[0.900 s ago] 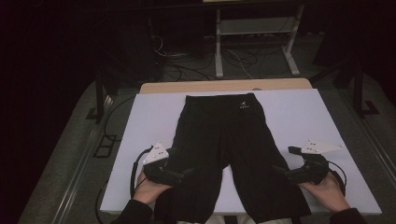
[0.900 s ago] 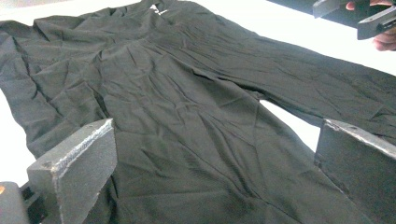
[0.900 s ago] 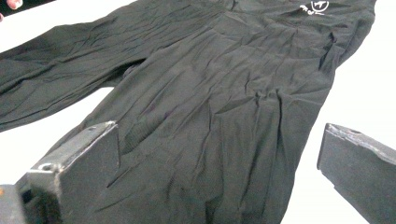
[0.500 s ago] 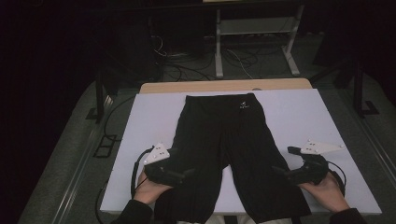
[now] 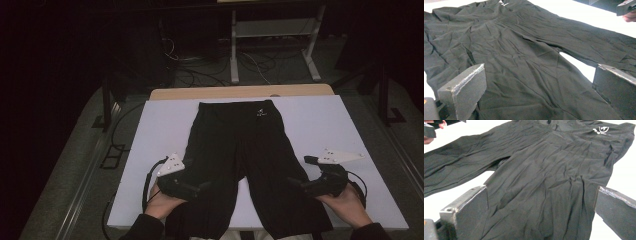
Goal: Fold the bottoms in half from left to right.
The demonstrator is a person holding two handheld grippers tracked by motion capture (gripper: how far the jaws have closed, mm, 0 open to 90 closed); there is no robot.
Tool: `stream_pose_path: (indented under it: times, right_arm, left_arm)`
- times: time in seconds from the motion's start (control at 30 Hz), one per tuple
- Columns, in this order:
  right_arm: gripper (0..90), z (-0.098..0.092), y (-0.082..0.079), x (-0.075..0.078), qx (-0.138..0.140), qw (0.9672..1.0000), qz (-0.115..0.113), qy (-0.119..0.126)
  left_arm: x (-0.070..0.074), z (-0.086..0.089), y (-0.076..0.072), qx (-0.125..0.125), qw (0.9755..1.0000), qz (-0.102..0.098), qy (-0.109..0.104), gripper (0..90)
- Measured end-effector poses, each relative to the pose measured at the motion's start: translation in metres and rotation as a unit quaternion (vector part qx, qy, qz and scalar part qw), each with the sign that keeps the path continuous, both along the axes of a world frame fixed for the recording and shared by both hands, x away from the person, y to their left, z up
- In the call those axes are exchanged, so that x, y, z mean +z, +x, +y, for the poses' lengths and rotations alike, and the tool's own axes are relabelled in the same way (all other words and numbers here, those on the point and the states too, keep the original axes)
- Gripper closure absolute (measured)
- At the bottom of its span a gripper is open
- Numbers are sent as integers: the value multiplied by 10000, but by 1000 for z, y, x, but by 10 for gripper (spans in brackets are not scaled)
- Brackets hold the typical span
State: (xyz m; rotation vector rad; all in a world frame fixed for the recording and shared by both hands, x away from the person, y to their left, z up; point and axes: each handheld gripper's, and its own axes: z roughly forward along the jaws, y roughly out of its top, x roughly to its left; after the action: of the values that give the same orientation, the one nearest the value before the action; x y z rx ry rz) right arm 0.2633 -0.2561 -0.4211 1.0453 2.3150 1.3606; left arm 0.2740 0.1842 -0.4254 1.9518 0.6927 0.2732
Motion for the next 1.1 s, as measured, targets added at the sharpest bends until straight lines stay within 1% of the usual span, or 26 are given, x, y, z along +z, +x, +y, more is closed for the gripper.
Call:
stream_pose_path:
  times: [0.13, 0.27, 0.3, 0.37, 0.43, 0.5, 0.6, 0.63, 0.67, 0.7, 0.77, 0.83, 0.87, 0.9, 1.03, 1.1]
  right_arm:
    - [0, 3, 1, 4, 11, 9999, 3, -103]
    - [0, 5, 2, 6, -20, 9999, 30, -125]
    - [0, 6, 4, 8, -7, 9999, 59, -150]
    - [0, 8, 6, 11, 16, 9998, 45, -191]
    - [0, 9, 6, 13, 11, 9998, 46, -194]
    - [0, 12, 11, 21, 15, 9998, 39, -188]
    - [0, 13, 13, 24, 26, 9998, 33, -183]
    - [0, 15, 16, 29, 32, 9999, 1, -165]
    - [0, 15, 16, 29, 32, 9999, 1, -165]
    - [0, 17, 18, 34, 41, 9999, -32, -156]
    - [0, 17, 19, 35, 36, 9999, -34, -134]
    - [0, 19, 22, 40, 41, 9999, -65, -80]
    - [0, 19, 22, 40, 41, 9999, -65, -80]
    - [0, 21, 24, 43, 59, 9999, -90, -79]
    - [0, 25, 27, 45, 81, 9999, -101, -96]
    - [0, 27, 31, 45, 107, 9999, -62, -112]
  left_arm:
    - [0, 1, 0, 12, 10000, -7, -3, 0]
    - [0, 1, 0, 19, 10000, -6, -15, 0]
    - [0, 1, -1, 17, 10000, 0, -19, 0]
    - [0, 0, -1, 23, 10000, 1, -26, 0]
    - [0, 0, -1, 28, 10000, 9, -25, 0]
    - [0, 0, -1, 32, 10000, 11, -22, 0]
    - [0, 0, -1, 42, 10000, 7, -24, 0]
    - [0, 0, -1, 39, 10000, 15, -31, 0]
    - [0, 0, -1, 37, 10000, 11, -27, 0]
    - [0, 0, -1, 33, 10000, 11, -21, 0]
    - [0, 0, -1, 36, 10000, 18, -24, 0]
    - [0, 0, -1, 39, 10000, 14, -26, 0]
    - [0, 0, -1, 36, 10000, 15, -28, 0]
    - [0, 0, -1, 31, 10000, 17, -29, 0]
    - [0, 0, -1, 25, 10000, 19, -21, 0]
    - [0, 0, -1, 24, 10000, 20, -28, 0]
